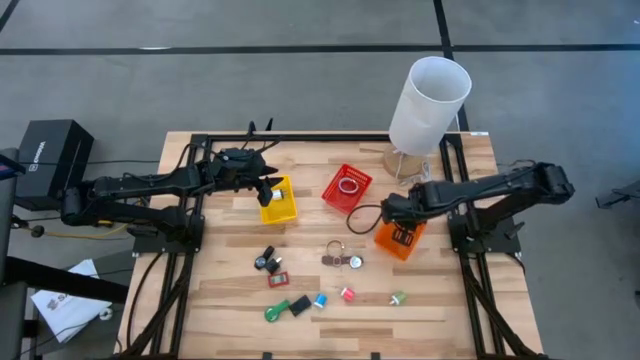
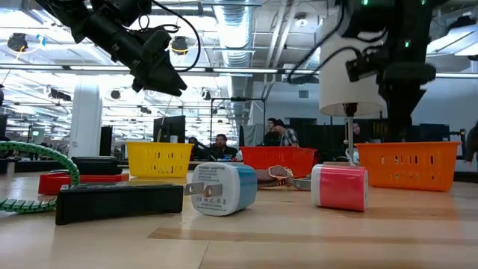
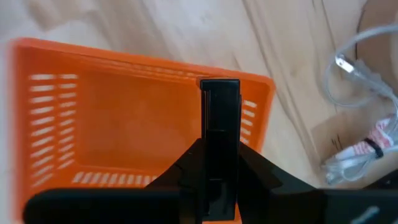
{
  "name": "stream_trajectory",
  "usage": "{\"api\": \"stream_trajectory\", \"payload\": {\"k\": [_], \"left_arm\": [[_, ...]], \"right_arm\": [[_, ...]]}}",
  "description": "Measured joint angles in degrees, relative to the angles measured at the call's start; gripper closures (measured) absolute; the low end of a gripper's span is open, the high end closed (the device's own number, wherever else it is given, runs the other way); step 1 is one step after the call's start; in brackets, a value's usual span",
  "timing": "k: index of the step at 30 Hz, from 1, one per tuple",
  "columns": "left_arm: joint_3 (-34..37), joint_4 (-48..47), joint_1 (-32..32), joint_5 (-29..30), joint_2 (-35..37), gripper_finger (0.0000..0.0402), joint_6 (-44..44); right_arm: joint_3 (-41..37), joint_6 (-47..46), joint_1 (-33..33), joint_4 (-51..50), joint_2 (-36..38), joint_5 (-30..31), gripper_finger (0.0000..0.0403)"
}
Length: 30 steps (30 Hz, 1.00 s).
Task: Pick & Place Office items
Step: Put the right black digital clock into the orange basket
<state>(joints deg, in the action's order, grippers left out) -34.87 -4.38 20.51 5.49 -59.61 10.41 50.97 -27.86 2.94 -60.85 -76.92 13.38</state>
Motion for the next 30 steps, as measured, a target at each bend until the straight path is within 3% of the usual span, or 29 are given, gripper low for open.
{"api": "stream_trajectory", "payload": {"k": [10,30], "left_arm": [[0.00,0.35,0.00,0.01,0.00,0.0243,0.00],[0.00,0.64,0.02,-0.01,0.00,0.0243,0.00]], "right_arm": [[-5.39,3.02,-3.33,8.50,-0.30,-1.54,0.0350],[-6.24,2.99,-4.17,9.17,-0.29,-3.01,0.0352]]}}
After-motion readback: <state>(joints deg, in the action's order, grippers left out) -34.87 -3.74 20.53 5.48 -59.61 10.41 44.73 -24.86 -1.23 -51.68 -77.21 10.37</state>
